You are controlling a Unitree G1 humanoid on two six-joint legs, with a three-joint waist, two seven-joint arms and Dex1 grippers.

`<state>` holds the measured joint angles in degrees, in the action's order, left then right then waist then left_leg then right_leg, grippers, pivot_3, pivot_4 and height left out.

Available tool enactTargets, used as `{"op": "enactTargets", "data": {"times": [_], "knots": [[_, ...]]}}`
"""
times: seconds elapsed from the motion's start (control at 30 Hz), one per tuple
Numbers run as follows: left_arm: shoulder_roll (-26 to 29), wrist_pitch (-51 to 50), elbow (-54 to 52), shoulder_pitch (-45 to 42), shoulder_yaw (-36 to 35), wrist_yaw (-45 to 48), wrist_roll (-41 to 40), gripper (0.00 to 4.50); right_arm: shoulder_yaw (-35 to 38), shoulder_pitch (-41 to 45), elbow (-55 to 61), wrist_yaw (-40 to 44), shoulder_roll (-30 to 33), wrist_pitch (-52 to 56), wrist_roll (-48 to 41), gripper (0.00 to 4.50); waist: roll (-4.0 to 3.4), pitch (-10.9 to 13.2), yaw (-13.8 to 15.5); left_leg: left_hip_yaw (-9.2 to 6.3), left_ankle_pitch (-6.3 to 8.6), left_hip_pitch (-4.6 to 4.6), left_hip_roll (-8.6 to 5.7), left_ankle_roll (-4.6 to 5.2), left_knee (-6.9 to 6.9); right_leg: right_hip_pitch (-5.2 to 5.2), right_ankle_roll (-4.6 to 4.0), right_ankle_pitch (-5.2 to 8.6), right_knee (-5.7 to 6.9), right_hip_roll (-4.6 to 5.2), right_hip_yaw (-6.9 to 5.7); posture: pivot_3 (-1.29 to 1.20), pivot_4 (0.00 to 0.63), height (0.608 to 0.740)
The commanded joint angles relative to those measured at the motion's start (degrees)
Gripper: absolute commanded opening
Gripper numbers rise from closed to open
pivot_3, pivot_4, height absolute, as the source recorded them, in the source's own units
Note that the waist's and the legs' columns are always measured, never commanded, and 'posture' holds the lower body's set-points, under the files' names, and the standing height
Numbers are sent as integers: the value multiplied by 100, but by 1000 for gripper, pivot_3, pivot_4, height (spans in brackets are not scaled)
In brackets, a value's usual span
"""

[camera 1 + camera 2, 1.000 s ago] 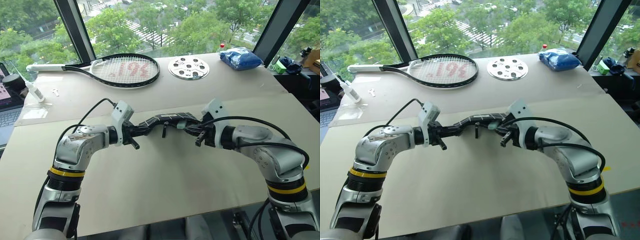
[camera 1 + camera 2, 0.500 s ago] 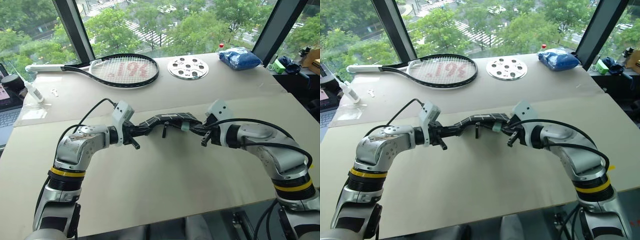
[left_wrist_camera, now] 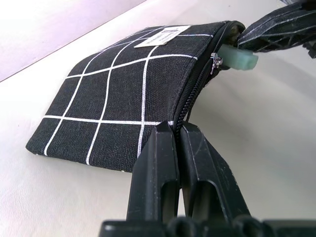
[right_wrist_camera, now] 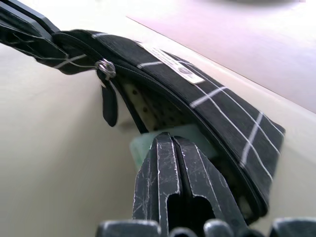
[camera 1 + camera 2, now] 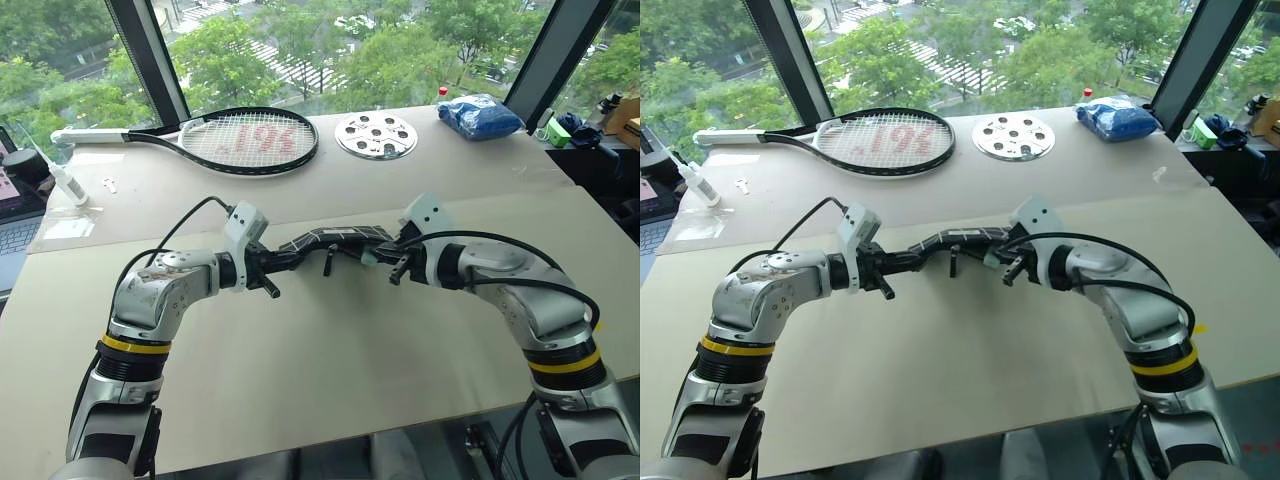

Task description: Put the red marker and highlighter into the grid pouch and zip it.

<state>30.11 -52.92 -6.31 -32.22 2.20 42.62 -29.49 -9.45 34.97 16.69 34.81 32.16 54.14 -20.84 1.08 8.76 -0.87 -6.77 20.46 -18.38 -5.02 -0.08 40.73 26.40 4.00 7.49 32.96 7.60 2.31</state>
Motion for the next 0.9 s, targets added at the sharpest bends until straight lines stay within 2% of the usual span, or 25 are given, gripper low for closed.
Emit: {"op": "enactTargets", "data": {"times": [0.03, 0.17, 0.3, 0.47, 0.9], "knots": [[10, 71, -188, -82, -126, -20, -60, 0, -55, 179, 70, -52, -135, -67, 67, 18, 0, 0, -1, 0, 0, 0, 0, 0, 0, 0, 0, 0, 0, 0, 0, 0, 150, 740], [23, 72, -200, -70, -144, -35, -72, 0, -81, 208, -14, -69, -103, -136, 187, 18, 0, 0, 0, -1, 0, 0, -1, 0, 0, 1, 0, 0, 0, 0, 0, 0, 150, 740], [39, 58, -236, -38, -161, -44, -84, 0, -56, 231, -275, -92, 380, -401, 659, 18, 0, 0, 19, -1, 1, -1, -2, -1, 1, 0, 0, 0, 0, 0, -1, 0, 150, 740], [29, 78, -200, -53, -150, -34, -72, 0, 58, 219, -348, -9, 581, -474, 768, 18, 0, 0, -25, 0, 1, 0, 1, -1, -2, 1, 0, 0, 0, -1, -2, 0, 150, 740], [62, 66, -233, -58, -150, -15, -74, 0, -57, 132, -385, -27, 355, -528, 918, 18, 0, 0, -3, 3, 1, -1, 0, -2, -2, 3, 0, 0, -1, 0, -1, 0, 150, 740]]}}
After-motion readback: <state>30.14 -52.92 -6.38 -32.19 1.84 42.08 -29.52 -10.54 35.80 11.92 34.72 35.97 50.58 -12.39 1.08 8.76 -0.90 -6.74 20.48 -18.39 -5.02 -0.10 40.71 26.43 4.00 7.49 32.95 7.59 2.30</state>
